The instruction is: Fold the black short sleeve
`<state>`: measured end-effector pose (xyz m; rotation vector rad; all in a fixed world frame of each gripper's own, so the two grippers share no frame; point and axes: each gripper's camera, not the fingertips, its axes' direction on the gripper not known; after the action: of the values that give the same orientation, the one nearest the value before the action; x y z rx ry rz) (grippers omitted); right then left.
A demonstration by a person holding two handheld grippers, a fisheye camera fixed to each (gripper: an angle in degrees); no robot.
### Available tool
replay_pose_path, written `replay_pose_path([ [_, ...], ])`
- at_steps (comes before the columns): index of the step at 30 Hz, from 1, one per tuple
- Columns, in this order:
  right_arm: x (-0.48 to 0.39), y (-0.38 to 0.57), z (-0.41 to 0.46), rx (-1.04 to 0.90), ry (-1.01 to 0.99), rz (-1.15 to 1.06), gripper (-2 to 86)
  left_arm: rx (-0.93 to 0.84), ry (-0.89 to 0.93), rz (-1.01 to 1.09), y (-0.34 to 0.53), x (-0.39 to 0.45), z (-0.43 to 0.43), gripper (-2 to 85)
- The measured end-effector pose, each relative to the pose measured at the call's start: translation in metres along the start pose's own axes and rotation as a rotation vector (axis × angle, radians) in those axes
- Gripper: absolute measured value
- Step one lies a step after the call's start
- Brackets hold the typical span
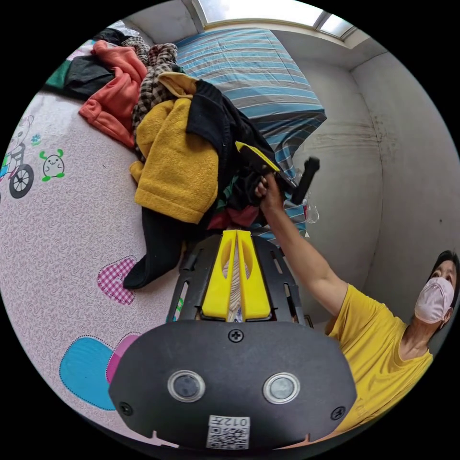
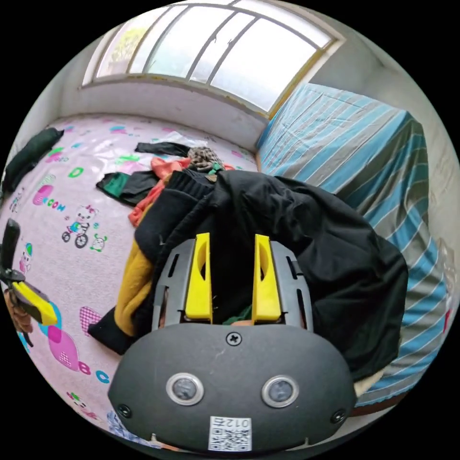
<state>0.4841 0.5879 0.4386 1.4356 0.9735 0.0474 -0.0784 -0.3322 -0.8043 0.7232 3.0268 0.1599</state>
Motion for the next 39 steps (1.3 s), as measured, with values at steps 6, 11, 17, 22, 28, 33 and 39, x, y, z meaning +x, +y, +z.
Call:
replay_pose_path([
  [6, 0.024, -0.015, 0.034, -0.212, 0.061, 0.083, 2.5, -0.009, -0.018, -0.004, 0.01, 0.011, -0.018, 1.1],
  [11, 0.061, 0.024, -0.028, 0.068, -0.57, 0.29, 1.5, 0.065, -0.033, -0.037, 0.021, 0.018, -0.054, 4.0],
  [17, 0.055, 0.103, -0.093, 0.218, -1.11, 0.238, 1.0, 0.115, 0.099, -0.064, 0.025, 0.043, -0.064, 13.7],
  [22, 0.006, 0.178, -0.138, 0.262, -1.361, 0.267, 1.5, 0.128, 0.258, -0.136, 0.057, 0.056, -0.065, 17.0],
  [28, -0.067, 0.221, -0.181, 0.202, -1.58, 0.163, 1.7, 0.13, 0.284, -0.152, 0.133, 0.091, -0.097, 10.4],
  [33, -0.118, 0.234, -0.203, 0.157, -1.642, 0.158, 1.8, 0.164, -0.044, -0.082, 0.203, 0.156, -0.189, 7.0],
  [39, -0.192, 0.227, -0.234, 0.163, -1.758, 0.166, 2.0, 0.06, -0.359, 0.321, 0.219, 0.311, -0.254, 6.6],
])
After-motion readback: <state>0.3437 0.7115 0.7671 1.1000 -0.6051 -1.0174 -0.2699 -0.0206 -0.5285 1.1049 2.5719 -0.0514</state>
